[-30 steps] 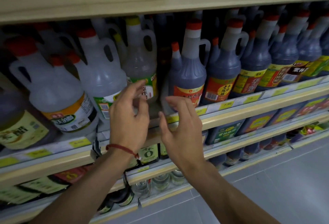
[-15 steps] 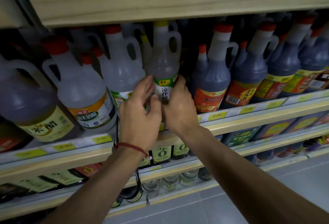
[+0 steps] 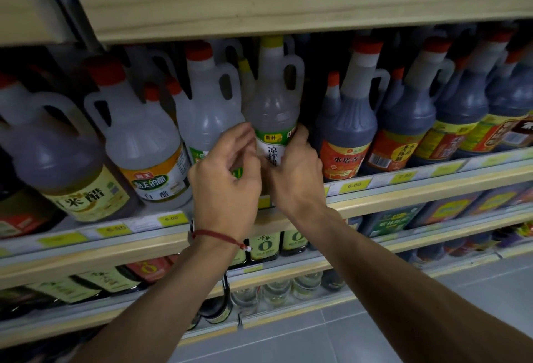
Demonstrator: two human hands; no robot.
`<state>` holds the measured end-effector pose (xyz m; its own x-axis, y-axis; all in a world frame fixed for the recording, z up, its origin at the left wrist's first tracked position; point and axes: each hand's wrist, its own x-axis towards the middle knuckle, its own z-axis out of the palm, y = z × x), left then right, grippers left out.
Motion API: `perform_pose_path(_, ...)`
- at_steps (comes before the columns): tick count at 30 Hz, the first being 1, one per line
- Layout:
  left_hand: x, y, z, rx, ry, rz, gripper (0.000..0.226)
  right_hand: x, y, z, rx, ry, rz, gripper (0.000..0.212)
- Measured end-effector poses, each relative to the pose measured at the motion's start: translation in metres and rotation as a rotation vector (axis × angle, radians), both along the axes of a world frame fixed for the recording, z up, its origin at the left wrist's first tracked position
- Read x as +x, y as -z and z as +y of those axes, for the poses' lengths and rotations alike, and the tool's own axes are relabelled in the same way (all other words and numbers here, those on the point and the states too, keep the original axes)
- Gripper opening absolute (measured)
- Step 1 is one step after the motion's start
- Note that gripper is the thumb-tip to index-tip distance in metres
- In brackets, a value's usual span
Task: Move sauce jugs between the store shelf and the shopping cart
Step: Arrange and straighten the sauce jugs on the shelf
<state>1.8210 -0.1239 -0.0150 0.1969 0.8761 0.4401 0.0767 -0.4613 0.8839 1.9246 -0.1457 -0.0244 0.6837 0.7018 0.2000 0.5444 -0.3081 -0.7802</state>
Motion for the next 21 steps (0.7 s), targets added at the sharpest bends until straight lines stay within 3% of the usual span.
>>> perform_pose_path(11, 0.004, -0.022, 0.000, 0.184, -0.106, 0.200, 0.045, -0.003, 0.000, -0.026, 0.048, -0.023, 0.000, 0.072)
perform_pose_path(16, 0.015, -0.025, -0.004, 0.128, -0.154, 0.331, 0.044, 0.004, 0.000, -0.036, 0.023, -0.097, -0.033, 0.068)
perform_pose_path(21, 0.020, -0.032, -0.007, 0.077, -0.195, 0.305, 0.042, 0.009, -0.001, -0.043, 0.015, -0.138, -0.040, 0.070)
